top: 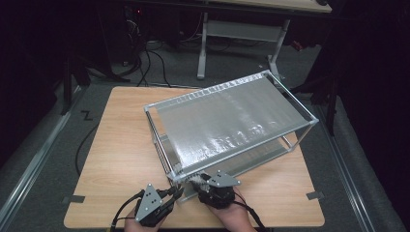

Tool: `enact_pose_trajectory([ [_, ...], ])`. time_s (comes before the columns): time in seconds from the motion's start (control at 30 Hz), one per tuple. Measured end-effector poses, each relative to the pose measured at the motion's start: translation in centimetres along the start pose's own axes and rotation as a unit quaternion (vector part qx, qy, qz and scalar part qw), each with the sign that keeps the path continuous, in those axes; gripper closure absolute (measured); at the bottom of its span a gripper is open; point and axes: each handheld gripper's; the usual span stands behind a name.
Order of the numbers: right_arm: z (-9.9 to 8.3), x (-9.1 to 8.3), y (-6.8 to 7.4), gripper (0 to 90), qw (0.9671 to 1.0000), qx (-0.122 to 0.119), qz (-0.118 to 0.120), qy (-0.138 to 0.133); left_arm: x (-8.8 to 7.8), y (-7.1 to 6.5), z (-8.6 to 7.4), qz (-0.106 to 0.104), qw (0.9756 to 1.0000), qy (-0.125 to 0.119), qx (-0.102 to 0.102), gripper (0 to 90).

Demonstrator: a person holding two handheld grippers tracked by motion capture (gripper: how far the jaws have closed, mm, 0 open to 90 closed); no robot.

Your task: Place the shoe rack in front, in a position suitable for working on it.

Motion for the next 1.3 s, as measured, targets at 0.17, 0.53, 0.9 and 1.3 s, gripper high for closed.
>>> enact_pose_trajectory([
  [0.17, -1.0, 1.0, 0.8, 71.8, 0.9984, -0.001, 0.044, 0.035, -0.2, 0.0, -0.1, 0.001, 1.0, -0.001, -0.002, 80.4],
  [0.53, 0.3, 2.1, 1.8, 64.5, 0.9996, 0.004, 0.026, -0.006, -0.6, 0.0, -0.2, 0.009, 0.9999, -0.004, -0.009, 80.5],
  [0.9, -0.1, 3.6, 2.9, 70.5, 0.9986, -0.005, 0.005, 0.053, -0.7, -0.2, -0.4, 0.012, 0.9999, -0.007, -0.009, 80.6],
  [1.3, -0.4, 2.4, 1.3, 63.1, 0.9993, 0.009, 0.014, 0.034, -0.7, -0.1, -0.4, 0.011, 0.9999, -0.008, -0.008, 80.6],
])
Point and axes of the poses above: each handheld gripper's, and its own axes: x roughly forward along the jaws, z roughly out of its top, y roughly to its left
